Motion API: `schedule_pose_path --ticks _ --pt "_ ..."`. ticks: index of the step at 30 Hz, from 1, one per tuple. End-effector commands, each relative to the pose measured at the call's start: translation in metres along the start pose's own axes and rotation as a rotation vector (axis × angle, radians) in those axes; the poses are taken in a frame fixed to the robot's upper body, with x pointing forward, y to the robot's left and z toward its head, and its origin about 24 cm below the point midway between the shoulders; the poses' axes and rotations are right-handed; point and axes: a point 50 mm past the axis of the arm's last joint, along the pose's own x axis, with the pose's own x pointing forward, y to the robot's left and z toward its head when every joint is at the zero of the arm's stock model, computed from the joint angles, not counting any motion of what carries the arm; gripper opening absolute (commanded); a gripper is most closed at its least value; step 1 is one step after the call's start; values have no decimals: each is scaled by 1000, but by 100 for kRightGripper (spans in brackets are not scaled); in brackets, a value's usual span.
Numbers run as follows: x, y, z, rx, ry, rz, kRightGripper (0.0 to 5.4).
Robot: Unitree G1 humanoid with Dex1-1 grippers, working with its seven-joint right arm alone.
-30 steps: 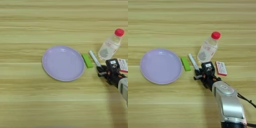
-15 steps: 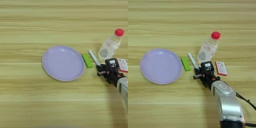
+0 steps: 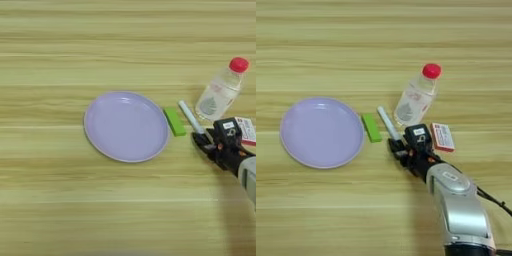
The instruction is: Move the objects on the table
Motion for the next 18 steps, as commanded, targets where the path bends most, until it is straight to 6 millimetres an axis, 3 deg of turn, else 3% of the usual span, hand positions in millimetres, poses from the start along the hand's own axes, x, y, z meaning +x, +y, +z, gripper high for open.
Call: schedule_pose_path --ticks 1,18 --pt "-8 -11 21 -54 -80 -52 278" --pt "-21 -15 40 -41 -171 -128 449"
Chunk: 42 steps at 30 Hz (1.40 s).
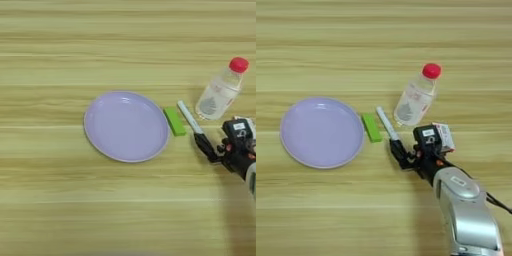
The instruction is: Move the objects on the table
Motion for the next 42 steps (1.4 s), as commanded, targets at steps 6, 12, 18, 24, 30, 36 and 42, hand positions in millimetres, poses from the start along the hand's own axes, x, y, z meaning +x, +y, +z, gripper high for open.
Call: schedule_pose_path --ticks 6,12,18,24,30,36,42 --pt "-2 -17 31 -23 -133 -104 511" --pt "3 -22 33 23 -158 -146 538" --pt "10 -17 41 35 -203 -130 538" --pt "13 -15 50 22 -241 -119 538" --pt "20 -18 57 -33 -271 -142 538" --pt "26 -23 62 -66 -291 -171 538" --pt "33 -26 67 -73 -303 -180 538"
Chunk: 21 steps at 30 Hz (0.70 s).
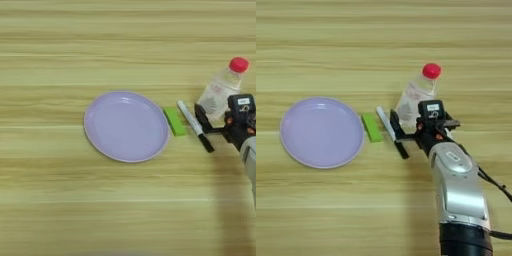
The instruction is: Move the objects on the table
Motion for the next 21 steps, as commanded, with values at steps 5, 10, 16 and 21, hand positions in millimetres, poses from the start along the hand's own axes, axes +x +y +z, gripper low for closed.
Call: schedule_pose_path --ticks 5,10,16,21 --pt "15 -15 40 -61 -152 -48 538" --pt "18 -13 41 -56 -162 -43 538" --pt "30 -16 46 -14 -182 -61 538" --pt "39 -18 48 7 -192 -79 538"
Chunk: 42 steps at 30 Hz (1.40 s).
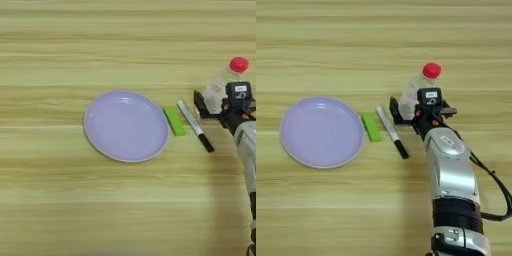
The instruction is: Move the objects on the table
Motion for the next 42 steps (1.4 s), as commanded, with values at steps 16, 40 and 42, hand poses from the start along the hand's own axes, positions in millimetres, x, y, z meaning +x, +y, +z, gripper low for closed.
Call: schedule_pose_path --ticks 16,40,42 --pt "17 -12 40 -6 -173 -52 364" --pt "-13 33 102 -2 -379 135 323" --pt "-23 45 106 -1 -391 195 323"
